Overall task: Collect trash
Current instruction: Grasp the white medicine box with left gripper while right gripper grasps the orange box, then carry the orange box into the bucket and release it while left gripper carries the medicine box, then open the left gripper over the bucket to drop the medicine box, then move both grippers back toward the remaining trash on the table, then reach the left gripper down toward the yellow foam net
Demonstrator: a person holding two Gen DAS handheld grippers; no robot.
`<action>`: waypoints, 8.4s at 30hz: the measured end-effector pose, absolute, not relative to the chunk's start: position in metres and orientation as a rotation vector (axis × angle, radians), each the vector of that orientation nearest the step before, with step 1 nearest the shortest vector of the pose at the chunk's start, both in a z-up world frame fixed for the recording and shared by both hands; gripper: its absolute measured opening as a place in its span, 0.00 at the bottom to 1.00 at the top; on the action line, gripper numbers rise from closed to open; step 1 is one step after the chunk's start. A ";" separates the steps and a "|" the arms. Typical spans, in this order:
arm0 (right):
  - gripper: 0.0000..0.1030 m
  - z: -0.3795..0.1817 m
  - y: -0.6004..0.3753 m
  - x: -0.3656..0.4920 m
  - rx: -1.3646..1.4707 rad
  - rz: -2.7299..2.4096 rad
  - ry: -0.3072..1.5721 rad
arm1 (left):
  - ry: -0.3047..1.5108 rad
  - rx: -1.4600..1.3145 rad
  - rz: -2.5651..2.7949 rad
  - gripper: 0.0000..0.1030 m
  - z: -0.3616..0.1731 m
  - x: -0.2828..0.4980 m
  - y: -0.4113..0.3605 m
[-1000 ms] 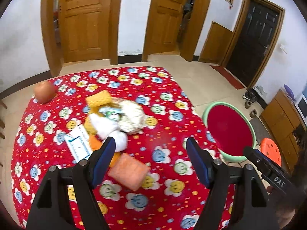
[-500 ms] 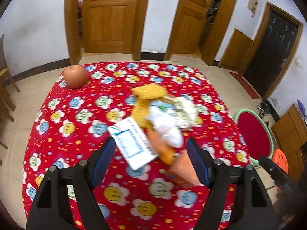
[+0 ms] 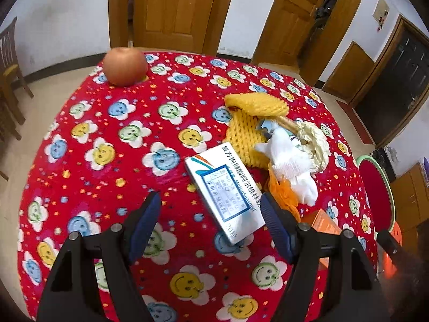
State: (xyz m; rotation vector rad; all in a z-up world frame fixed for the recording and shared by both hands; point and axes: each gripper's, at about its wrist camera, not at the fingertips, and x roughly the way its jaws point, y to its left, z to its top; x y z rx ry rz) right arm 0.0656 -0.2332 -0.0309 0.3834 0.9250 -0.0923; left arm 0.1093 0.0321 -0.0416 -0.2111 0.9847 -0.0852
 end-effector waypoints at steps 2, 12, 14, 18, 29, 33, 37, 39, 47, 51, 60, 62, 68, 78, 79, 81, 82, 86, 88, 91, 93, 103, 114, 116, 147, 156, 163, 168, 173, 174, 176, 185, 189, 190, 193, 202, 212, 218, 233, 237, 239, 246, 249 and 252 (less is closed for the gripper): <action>0.72 -0.033 -0.234 0.067 0.387 -0.094 0.931 | 0.994 -0.208 -0.092 0.73 -0.046 0.113 0.027; 0.72 -0.040 -0.233 0.071 0.385 -0.082 0.948 | 1.036 -0.207 -0.068 0.75 -0.066 0.134 0.014; 0.72 -0.041 -0.231 0.071 0.379 -0.076 0.950 | 1.026 -0.202 -0.060 0.75 -0.069 0.136 0.015; 0.72 -0.040 -0.227 0.072 0.371 -0.066 0.947 | 1.004 -0.205 -0.065 0.68 -0.066 0.132 0.019; 0.72 -0.032 -0.208 0.073 0.333 -0.011 0.936 | 0.926 -0.227 -0.093 0.57 -0.041 0.105 0.040; 0.72 -0.027 -0.194 0.074 0.304 0.032 0.934 | 0.906 -0.225 -0.107 0.57 -0.033 0.093 0.043; 0.76 -0.025 -0.176 0.078 0.262 0.080 0.938 | 0.900 -0.221 -0.106 0.57 -0.029 0.084 0.047; 0.76 -0.025 -0.166 0.081 0.236 0.105 0.943 | 0.897 -0.213 -0.105 0.57 -0.028 0.080 0.048; 0.76 -0.040 -0.132 0.099 0.162 0.169 0.986 | 0.892 -0.214 -0.092 0.57 -0.029 0.069 0.058; 0.76 -0.047 -0.124 0.107 0.143 0.185 0.995 | 0.891 -0.223 -0.087 0.57 -0.029 0.069 0.062; 0.58 -0.047 -0.124 0.105 0.156 0.219 0.975 | 0.887 -0.235 -0.110 0.57 -0.025 0.066 0.059; 0.58 -0.044 -0.128 0.102 0.176 0.225 0.971 | 0.882 -0.236 -0.120 0.57 -0.022 0.064 0.056; 0.58 -0.026 -0.146 0.088 0.212 0.204 0.920 | 0.863 -0.224 -0.161 0.57 -0.010 0.058 0.041; 0.58 0.006 -0.199 0.067 0.279 0.104 0.827 | 0.867 -0.199 -0.271 0.57 0.007 0.054 -0.002; 0.58 0.008 -0.206 0.066 0.284 0.091 0.820 | 0.869 -0.194 -0.283 0.57 0.008 0.055 -0.008; 0.58 0.011 -0.220 0.063 0.297 0.060 0.806 | 0.871 -0.181 -0.308 0.57 0.011 0.058 -0.022; 0.58 0.013 -0.230 0.062 0.304 0.040 0.798 | 0.872 -0.175 -0.318 0.57 0.012 0.058 -0.027; 0.58 0.016 -0.264 0.058 0.327 -0.040 0.782 | 0.892 -0.142 -0.381 0.57 0.015 0.065 -0.058; 0.58 0.016 -0.282 0.056 0.339 -0.081 0.775 | 0.901 -0.132 -0.418 0.57 0.016 0.069 -0.075; 0.58 0.014 -0.310 0.054 0.360 -0.146 0.770 | 0.911 -0.111 -0.460 0.57 0.015 0.076 -0.098; 0.58 0.012 -0.326 0.054 0.375 -0.181 0.770 | 0.921 -0.100 -0.486 0.57 0.014 0.083 -0.114; 0.58 -0.009 -0.394 0.054 0.416 -0.332 0.785 | 0.954 -0.041 -0.592 0.57 0.006 0.109 -0.187; 0.60 -0.035 -0.443 0.053 0.463 -0.425 0.801 | 0.990 0.030 -0.649 0.57 -0.014 0.123 -0.239; 0.60 -0.039 -0.449 0.051 0.472 -0.436 0.804 | 0.995 0.039 -0.654 0.57 -0.015 0.123 -0.246; 0.70 -0.031 -0.469 0.022 0.547 -0.483 0.736 | 1.042 0.135 -0.721 0.57 -0.040 0.132 -0.322; 0.70 -0.031 -0.472 0.015 0.556 -0.490 0.733 | 1.003 0.133 -0.710 0.71 -0.028 0.127 -0.325; 0.70 -0.024 -0.463 0.011 0.560 -0.476 0.720 | 0.997 0.093 -0.680 0.71 -0.019 0.122 -0.301; 0.70 -0.019 -0.451 0.009 0.550 -0.456 0.719 | 0.987 0.053 -0.642 0.71 -0.010 0.118 -0.277; 0.70 -0.013 -0.436 0.009 0.545 -0.425 0.713 | 0.968 0.032 -0.599 0.71 -0.001 0.110 -0.250; 0.70 -0.012 -0.434 0.009 0.544 -0.420 0.712 | 0.964 0.027 -0.586 0.71 0.001 0.109 -0.245; 0.70 -0.009 -0.427 0.010 0.539 -0.408 0.712 | 0.955 0.016 -0.567 0.71 0.006 0.107 -0.234; 0.70 -0.001 -0.399 0.016 0.516 -0.351 0.722 | 0.918 -0.016 -0.472 0.71 0.020 0.103 -0.179; 0.70 0.002 -0.388 0.022 0.503 -0.327 0.731 | 0.905 -0.023 -0.426 0.71 0.026 0.110 -0.153; 0.70 0.003 -0.384 0.024 0.500 -0.321 0.732 | 0.901 -0.024 -0.415 0.71 0.026 0.112 -0.149; 0.70 0.005 -0.374 0.030 0.488 -0.307 0.738 | 0.881 -0.016 -0.381 0.71 0.031 0.117 -0.132; 0.70 0.003 -0.343 0.054 0.450 -0.271 0.772 | 0.870 -0.053 -0.262 0.71 0.027 0.155 -0.071; 0.70 -0.006 -0.320 0.082 0.421 -0.245 0.811 | 0.920 -0.137 -0.180 0.71 0.001 0.207 -0.026; 0.70 -0.015 -0.310 0.096 0.408 -0.231 0.844 | 0.980 -0.183 -0.161 0.71 -0.026 0.230 -0.016; 0.70 -0.027 -0.285 0.116 0.368 -0.186 0.887 | 0.991 -0.270 -0.222 0.36 -0.046 0.233 -0.009; 0.70 -0.025 -0.274 0.122 0.349 -0.161 0.889 | 0.977 -0.286 -0.232 0.30 -0.041 0.227 -0.004; 0.70 -0.023 -0.267 0.125 0.340 -0.143 0.887 | 0.962 -0.296 -0.234 0.30 -0.036 0.222 0.000; 0.70 -0.018 -0.238 0.142 0.313 -0.065 0.884 | 0.929 -0.303 -0.206 0.30 -0.022 0.196 0.018; 0.70 -0.019 -0.220 0.151 0.299 -0.018 0.887 | 0.925 -0.294 -0.185 0.30 -0.020 0.186 0.025; 0.70 -0.023 -0.204 0.162 0.297 0.029 0.899 | 0.917 -0.294 -0.168 0.30 -0.019 0.176 0.033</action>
